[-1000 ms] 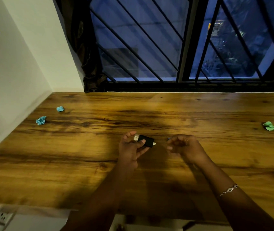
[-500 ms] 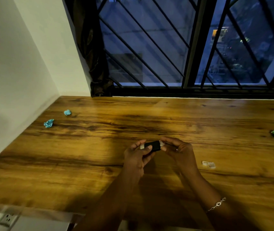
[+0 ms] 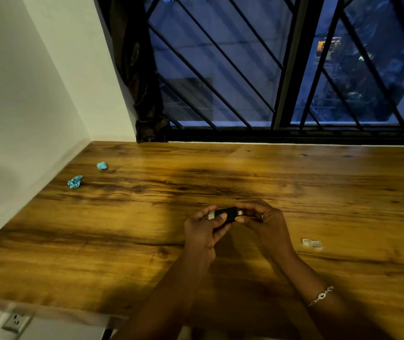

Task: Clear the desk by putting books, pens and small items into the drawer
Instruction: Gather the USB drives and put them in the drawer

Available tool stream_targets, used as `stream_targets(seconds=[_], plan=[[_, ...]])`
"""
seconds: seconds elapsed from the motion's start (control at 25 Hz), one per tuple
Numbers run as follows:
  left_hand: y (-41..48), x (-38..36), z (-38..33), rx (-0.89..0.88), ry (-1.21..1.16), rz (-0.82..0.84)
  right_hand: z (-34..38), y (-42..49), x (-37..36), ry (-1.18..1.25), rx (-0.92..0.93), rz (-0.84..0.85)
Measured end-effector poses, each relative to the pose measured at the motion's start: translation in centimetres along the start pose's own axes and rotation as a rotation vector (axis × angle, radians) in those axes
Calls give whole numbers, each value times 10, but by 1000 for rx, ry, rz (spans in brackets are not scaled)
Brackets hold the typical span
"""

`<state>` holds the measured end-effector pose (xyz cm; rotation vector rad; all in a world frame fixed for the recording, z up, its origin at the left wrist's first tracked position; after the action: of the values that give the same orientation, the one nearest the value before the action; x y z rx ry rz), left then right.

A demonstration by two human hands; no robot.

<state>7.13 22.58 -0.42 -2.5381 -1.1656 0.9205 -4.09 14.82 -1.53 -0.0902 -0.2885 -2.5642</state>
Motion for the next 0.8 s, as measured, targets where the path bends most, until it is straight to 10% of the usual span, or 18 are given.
stream_targets(seconds=[0.48, 0.8], plan=[[13, 14, -10, 18, 220, 132, 2, 4, -1, -321, 139, 115], [30, 36, -19, -596, 1614, 269, -13, 6, -9, -515, 128, 130]])
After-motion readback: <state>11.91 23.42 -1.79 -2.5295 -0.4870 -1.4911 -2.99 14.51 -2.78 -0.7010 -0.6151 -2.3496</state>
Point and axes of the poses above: each hand's wrist, its own y-axis towards the middle knuckle, its own x-axis out of the back of the hand, z = x × y, the point moved 1 cm from there along y, towards the middle knuckle, and after that the axes turned 3 degrees about -x, right-handed, at the moved point
